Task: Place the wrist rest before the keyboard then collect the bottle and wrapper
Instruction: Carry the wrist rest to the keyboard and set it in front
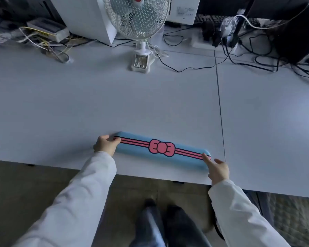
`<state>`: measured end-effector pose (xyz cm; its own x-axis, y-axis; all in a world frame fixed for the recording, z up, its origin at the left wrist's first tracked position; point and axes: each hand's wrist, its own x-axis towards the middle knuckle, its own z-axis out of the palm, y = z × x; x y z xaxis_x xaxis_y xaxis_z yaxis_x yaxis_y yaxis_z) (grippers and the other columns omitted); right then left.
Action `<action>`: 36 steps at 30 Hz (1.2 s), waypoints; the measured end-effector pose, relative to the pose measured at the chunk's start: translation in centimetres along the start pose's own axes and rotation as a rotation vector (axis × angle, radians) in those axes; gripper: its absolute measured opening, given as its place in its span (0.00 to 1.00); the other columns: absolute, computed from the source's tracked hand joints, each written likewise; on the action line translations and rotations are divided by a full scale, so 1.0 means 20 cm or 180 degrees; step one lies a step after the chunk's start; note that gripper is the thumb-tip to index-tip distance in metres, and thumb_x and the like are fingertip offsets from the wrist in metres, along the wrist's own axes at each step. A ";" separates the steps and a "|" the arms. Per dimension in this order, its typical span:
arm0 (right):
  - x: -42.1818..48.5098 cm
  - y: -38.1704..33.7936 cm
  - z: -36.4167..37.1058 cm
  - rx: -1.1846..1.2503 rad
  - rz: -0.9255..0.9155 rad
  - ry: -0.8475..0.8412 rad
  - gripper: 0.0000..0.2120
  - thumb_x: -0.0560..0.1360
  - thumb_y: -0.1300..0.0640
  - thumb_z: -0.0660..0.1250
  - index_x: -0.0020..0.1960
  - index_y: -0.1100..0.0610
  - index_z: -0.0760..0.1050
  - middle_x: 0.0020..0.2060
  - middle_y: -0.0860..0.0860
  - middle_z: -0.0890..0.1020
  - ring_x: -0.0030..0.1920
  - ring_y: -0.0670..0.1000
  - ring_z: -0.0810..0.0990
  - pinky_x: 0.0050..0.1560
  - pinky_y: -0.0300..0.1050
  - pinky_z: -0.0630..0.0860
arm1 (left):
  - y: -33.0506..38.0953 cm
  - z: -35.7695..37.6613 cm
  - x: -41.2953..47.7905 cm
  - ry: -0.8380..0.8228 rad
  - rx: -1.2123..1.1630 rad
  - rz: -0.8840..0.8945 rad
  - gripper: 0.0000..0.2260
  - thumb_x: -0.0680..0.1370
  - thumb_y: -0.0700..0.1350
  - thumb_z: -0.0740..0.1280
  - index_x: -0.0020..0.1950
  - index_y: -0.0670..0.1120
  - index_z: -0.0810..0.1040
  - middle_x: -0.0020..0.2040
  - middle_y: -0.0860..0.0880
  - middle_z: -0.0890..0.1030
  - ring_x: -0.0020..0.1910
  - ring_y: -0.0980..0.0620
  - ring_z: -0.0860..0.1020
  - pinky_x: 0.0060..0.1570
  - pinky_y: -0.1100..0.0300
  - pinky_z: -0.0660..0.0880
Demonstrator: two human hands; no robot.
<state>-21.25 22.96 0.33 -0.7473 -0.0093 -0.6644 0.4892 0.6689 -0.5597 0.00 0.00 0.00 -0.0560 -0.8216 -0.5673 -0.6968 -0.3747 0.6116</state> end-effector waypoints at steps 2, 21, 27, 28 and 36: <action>0.01 -0.01 0.03 -0.0070 -0.0031 0.0064 0.36 0.66 0.47 0.72 0.67 0.63 0.67 0.52 0.59 0.76 0.51 0.58 0.76 0.61 0.55 0.74 | 0.00 0.01 0.03 -0.0040 -0.0034 -0.0070 0.22 0.67 0.50 0.70 0.56 0.39 0.77 0.52 0.38 0.81 0.55 0.38 0.75 0.53 0.53 0.72; -0.01 -0.13 0.06 0.0652 -0.0114 -0.0397 0.18 0.70 0.61 0.70 0.57 0.62 0.69 0.52 0.58 0.73 0.52 0.55 0.74 0.51 0.49 0.75 | -0.12 0.00 0.14 -0.0697 -0.0772 -0.0249 0.14 0.68 0.43 0.73 0.47 0.45 0.69 0.53 0.41 0.77 0.55 0.42 0.77 0.59 0.43 0.72; -0.08 -0.18 0.06 0.0648 -0.0454 -0.0524 0.12 0.70 0.62 0.70 0.52 0.62 0.72 0.48 0.57 0.74 0.51 0.55 0.75 0.52 0.50 0.76 | -0.14 -0.06 0.01 -0.0210 -0.0974 -0.0171 0.20 0.69 0.42 0.72 0.57 0.42 0.69 0.56 0.41 0.76 0.54 0.43 0.75 0.61 0.45 0.73; -0.09 -0.19 0.06 0.0658 -0.0536 -0.0564 0.12 0.70 0.62 0.70 0.51 0.61 0.72 0.48 0.57 0.75 0.51 0.55 0.75 0.51 0.50 0.76 | -0.15 -0.08 -0.02 -0.0117 -0.0962 -0.0140 0.19 0.68 0.43 0.73 0.54 0.44 0.69 0.55 0.42 0.77 0.56 0.42 0.76 0.61 0.43 0.72; -0.23 -0.27 0.05 0.0688 -0.1097 -0.1048 0.13 0.69 0.63 0.70 0.52 0.60 0.72 0.48 0.58 0.76 0.50 0.57 0.76 0.48 0.49 0.77 | -0.28 -0.26 -0.28 0.0323 -0.1681 -0.0134 0.18 0.69 0.42 0.72 0.52 0.44 0.67 0.61 0.38 0.75 0.61 0.38 0.75 0.64 0.40 0.70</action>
<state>-20.10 18.68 5.96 -0.7175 -0.4583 -0.5246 0.3474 0.4173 -0.8397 7.89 4.55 2.60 0.0518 -0.8287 -0.5572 -0.2412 -0.5519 0.7983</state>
